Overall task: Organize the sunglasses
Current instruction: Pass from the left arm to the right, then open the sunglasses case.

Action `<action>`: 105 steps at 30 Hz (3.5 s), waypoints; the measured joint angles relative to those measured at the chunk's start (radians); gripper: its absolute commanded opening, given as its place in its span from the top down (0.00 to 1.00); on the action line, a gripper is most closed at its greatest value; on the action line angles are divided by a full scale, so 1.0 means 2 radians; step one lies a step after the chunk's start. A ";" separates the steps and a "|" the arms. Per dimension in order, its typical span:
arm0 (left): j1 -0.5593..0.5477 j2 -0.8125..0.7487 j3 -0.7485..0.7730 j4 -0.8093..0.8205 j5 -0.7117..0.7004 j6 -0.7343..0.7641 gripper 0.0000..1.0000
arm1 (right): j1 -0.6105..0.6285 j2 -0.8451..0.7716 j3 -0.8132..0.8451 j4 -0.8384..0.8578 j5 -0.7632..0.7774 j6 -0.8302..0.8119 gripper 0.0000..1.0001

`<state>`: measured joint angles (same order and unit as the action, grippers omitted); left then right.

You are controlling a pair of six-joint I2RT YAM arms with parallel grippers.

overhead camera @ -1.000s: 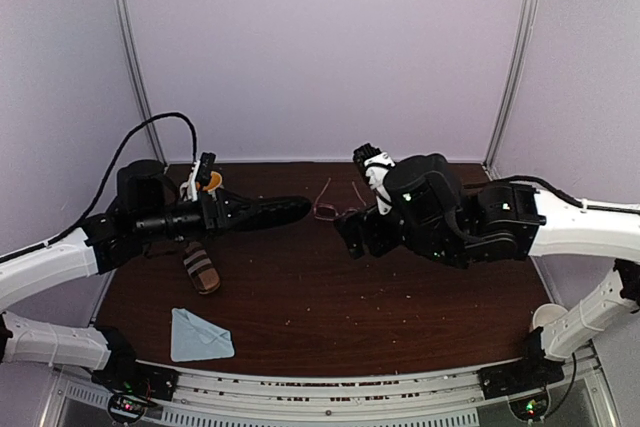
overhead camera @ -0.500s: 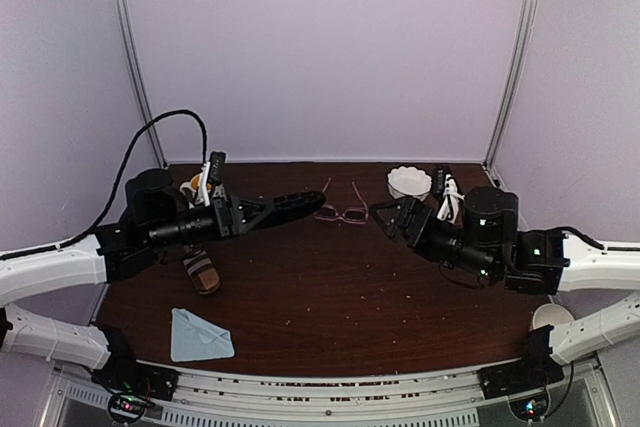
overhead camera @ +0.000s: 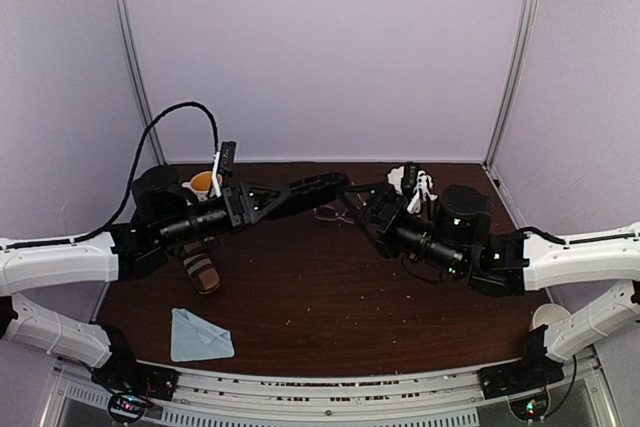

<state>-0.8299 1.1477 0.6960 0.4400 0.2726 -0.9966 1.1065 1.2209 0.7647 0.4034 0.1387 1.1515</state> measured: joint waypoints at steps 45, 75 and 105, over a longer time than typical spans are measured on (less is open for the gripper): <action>-0.027 0.039 -0.005 0.144 0.012 -0.123 0.36 | -0.016 0.096 0.089 0.077 -0.063 0.002 0.49; -0.039 -0.007 0.050 -0.135 0.148 0.182 0.02 | -0.033 -0.032 0.082 -0.177 -0.242 -0.334 0.52; -0.079 0.088 0.099 -0.143 0.159 0.233 0.25 | -0.035 -0.023 0.083 -0.214 -0.297 -0.355 0.58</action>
<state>-0.9882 1.3243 0.8940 0.1547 0.5907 -0.5312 1.0359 1.1748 0.9310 -0.0254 -0.4549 0.4419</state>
